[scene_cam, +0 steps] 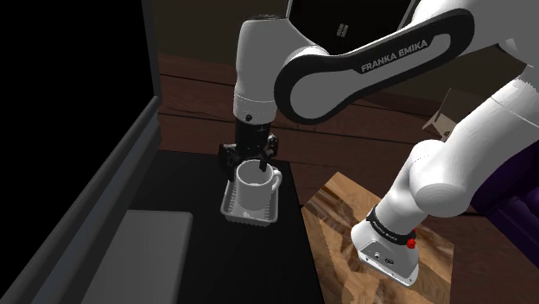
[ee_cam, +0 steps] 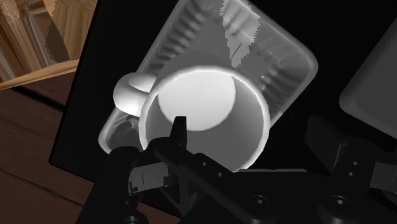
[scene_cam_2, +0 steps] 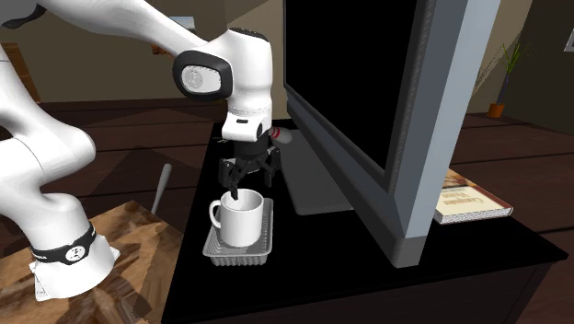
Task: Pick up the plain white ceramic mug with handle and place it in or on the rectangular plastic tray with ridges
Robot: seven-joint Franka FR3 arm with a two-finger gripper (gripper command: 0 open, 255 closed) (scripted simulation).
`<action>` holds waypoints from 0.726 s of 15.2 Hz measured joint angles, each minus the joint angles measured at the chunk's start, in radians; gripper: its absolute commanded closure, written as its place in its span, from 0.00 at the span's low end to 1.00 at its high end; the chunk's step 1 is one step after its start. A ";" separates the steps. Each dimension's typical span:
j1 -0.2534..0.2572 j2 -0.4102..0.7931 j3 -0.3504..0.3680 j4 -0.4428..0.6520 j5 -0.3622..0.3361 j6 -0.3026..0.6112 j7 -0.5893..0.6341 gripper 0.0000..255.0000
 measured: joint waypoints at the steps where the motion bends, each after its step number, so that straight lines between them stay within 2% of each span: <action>1: 0.001 -0.006 0.000 0.008 0.002 -0.013 0.001 0.00; 5: -0.001 -0.043 -0.013 0.082 0.007 -0.120 -0.005 0.00; 11: -0.003 -0.047 -0.017 0.088 0.007 -0.133 -0.010 0.00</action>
